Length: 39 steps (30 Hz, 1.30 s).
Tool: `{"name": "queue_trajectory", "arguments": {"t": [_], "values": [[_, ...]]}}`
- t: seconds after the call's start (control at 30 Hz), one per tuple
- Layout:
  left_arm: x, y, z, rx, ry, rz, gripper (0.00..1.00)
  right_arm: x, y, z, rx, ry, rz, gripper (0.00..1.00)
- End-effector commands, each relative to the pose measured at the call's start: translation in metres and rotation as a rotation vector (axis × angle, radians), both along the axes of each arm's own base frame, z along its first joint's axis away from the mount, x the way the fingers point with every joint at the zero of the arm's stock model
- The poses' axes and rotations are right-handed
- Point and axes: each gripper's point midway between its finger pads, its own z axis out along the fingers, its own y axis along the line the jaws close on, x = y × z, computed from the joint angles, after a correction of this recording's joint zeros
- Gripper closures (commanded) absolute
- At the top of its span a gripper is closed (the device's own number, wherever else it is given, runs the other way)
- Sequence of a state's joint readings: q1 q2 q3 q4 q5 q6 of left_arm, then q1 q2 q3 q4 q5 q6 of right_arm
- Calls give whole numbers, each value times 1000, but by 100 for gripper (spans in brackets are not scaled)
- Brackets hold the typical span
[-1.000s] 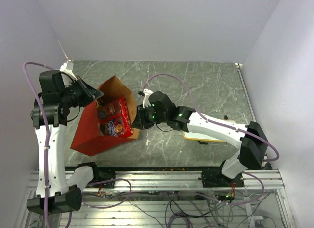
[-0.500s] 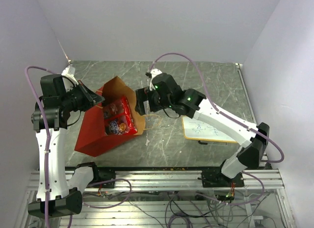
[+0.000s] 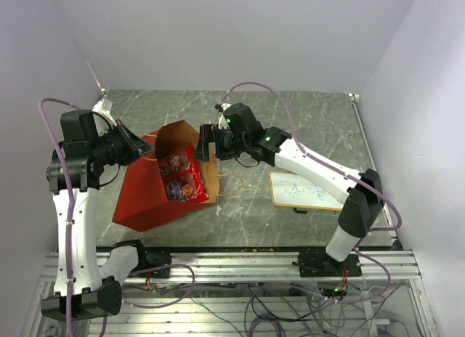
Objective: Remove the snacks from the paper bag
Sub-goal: Adjust the paper bag at the center of the board, then take out the snack from the paper bag.
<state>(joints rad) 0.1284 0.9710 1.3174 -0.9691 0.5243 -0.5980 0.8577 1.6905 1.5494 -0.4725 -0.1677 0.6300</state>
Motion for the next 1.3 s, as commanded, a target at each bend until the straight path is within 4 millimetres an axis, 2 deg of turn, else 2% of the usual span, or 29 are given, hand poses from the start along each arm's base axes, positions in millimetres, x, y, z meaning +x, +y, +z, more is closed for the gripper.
{"name": "queue_trajectory", "arguments": {"t": [0.0,0.1,0.17,0.43,0.6,0.7,0.83,0.93,1.03,1.17,1.2,1.27], "values": [[3,-1,14,-17,-33,0,93,-2,27,-5,44,6,14,14],[5,-2,14,-32,-28,0,93,9,24,-41,-53,46,-45,19],[5,-3,14,-36,-22,-2,93,13,27,-54,-76,62,-51,20],[3,-2,8,-32,7,2,93,20,38,-93,-87,95,-68,27],[4,-5,8,-59,13,2,93,15,58,-111,-54,137,-41,33],[5,-4,9,-63,10,6,93,10,72,-111,-21,140,-26,36],[6,-5,11,-68,7,4,93,3,82,-127,-17,173,-45,40],[6,-6,12,-69,0,0,93,3,87,-128,19,189,-59,54],[3,-5,9,-61,12,-3,93,6,91,-120,18,176,-74,64],[-1,-4,9,-42,11,1,93,10,92,-94,36,125,-79,74],[-1,-3,9,-37,9,4,93,10,92,-75,65,107,-77,79],[-2,-1,10,-25,-1,13,93,11,93,-56,91,85,-76,90]]}}
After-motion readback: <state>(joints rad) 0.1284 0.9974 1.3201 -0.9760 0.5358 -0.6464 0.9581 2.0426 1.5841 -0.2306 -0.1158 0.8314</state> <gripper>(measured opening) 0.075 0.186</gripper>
